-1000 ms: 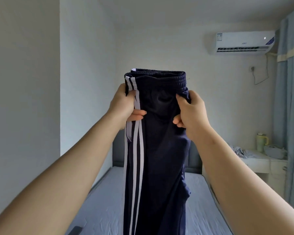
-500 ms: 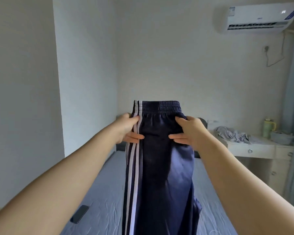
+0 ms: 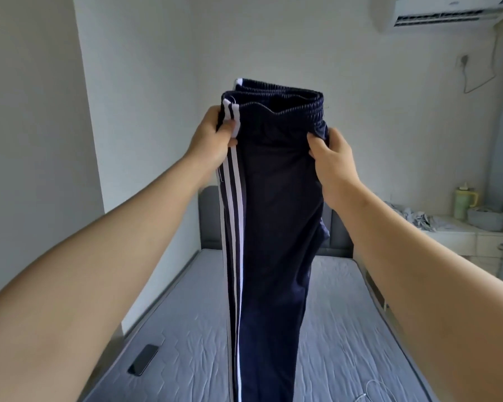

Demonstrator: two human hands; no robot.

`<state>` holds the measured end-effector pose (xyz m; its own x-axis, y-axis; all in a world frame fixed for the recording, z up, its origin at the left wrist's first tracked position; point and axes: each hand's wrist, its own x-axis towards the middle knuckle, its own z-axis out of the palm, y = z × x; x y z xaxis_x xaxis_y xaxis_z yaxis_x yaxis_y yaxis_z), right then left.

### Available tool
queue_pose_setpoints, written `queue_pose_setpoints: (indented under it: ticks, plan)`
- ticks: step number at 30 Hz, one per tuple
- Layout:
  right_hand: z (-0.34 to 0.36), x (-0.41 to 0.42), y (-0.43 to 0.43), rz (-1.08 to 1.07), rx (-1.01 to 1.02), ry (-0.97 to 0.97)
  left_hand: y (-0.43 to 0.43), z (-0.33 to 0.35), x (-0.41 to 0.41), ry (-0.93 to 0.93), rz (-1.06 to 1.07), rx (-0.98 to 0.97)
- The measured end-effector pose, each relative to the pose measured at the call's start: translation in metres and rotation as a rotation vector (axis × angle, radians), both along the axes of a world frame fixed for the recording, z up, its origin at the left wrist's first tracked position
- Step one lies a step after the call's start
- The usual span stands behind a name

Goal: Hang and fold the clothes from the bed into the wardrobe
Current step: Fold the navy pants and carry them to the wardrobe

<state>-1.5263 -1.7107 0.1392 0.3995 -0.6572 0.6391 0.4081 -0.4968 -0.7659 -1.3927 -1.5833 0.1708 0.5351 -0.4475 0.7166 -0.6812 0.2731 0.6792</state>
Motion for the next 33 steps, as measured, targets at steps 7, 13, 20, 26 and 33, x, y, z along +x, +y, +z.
queue_pose_setpoints:
  ticks: [7, 13, 20, 26, 33]
  plan:
    - [-0.021, -0.029, 0.03, 0.002, 0.01, 0.026, 0.039, -0.033, -0.021, 0.029, -0.059, 0.009]
    - [-0.096, -0.057, 0.053, 0.0, 0.126, 0.108, 0.06, -0.114, -0.04, 0.191, -0.048, 0.14]
    - [-0.234, -0.095, 0.086, -0.001, 0.387, 0.348, 0.088, -0.249, -0.081, 0.44, -0.024, 0.392]
    - [-0.339, -0.158, 0.126, -0.013, 0.489, 0.647, 0.142, -0.355, -0.141, 0.52, 0.115, 0.658]
    - [-0.419, -0.225, 0.163, -0.031, 0.503, 0.943, 0.189, -0.428, -0.202, 0.653, 0.043, 0.807]
